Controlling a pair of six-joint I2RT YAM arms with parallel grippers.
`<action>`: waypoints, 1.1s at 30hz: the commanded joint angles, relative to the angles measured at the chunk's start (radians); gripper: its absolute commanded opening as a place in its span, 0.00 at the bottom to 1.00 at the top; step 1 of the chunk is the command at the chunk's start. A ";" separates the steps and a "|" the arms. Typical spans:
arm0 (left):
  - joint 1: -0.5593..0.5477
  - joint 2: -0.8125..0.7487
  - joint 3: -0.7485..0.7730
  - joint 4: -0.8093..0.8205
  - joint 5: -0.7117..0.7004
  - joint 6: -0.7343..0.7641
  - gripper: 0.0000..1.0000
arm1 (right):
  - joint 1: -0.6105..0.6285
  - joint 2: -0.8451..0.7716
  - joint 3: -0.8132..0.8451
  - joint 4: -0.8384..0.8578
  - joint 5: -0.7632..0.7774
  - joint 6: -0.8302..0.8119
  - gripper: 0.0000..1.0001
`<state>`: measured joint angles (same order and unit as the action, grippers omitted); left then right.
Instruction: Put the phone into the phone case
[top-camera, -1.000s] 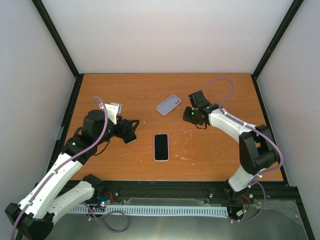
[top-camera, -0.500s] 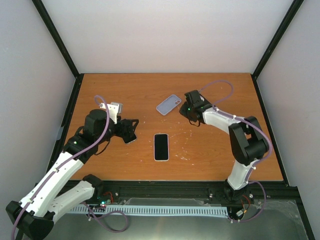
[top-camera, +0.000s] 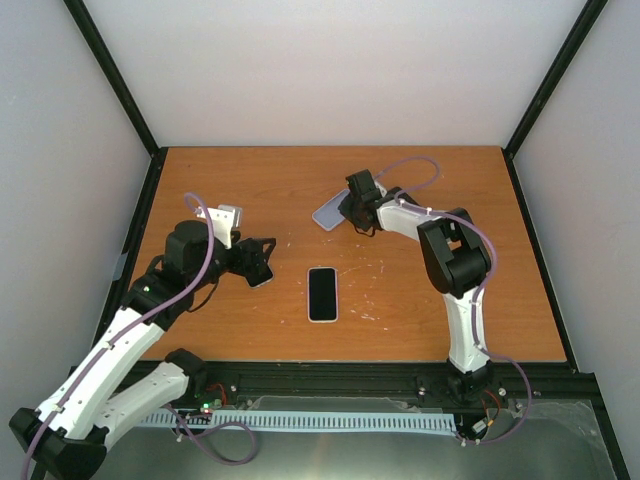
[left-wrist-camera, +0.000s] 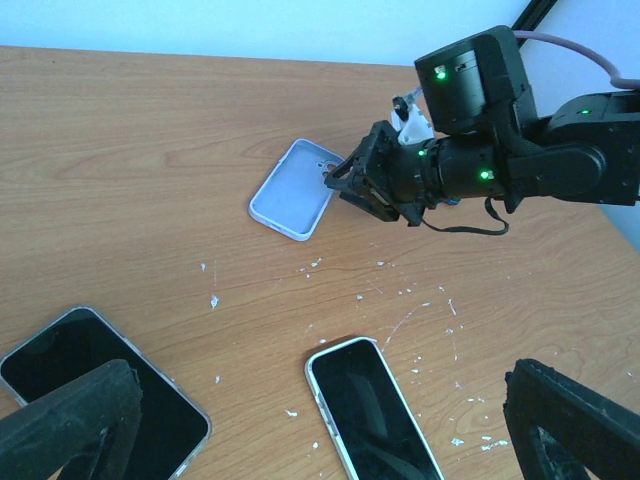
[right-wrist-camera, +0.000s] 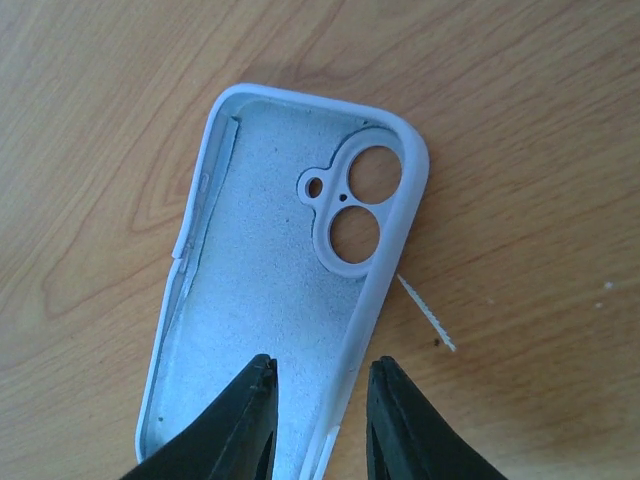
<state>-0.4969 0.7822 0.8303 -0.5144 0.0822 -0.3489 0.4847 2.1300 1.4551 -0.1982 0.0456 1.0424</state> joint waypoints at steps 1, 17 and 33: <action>-0.005 -0.011 0.006 0.017 0.009 0.011 1.00 | 0.019 0.051 0.053 -0.019 0.020 0.047 0.25; -0.005 -0.035 0.007 0.018 0.009 0.009 0.99 | 0.062 0.161 0.236 -0.275 0.126 0.058 0.18; -0.004 -0.031 0.009 0.006 -0.048 -0.001 0.99 | 0.064 -0.027 0.079 -0.234 0.074 -0.106 0.03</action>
<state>-0.4969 0.7551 0.8291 -0.5137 0.0769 -0.3489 0.5430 2.2150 1.5909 -0.3790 0.1345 1.0340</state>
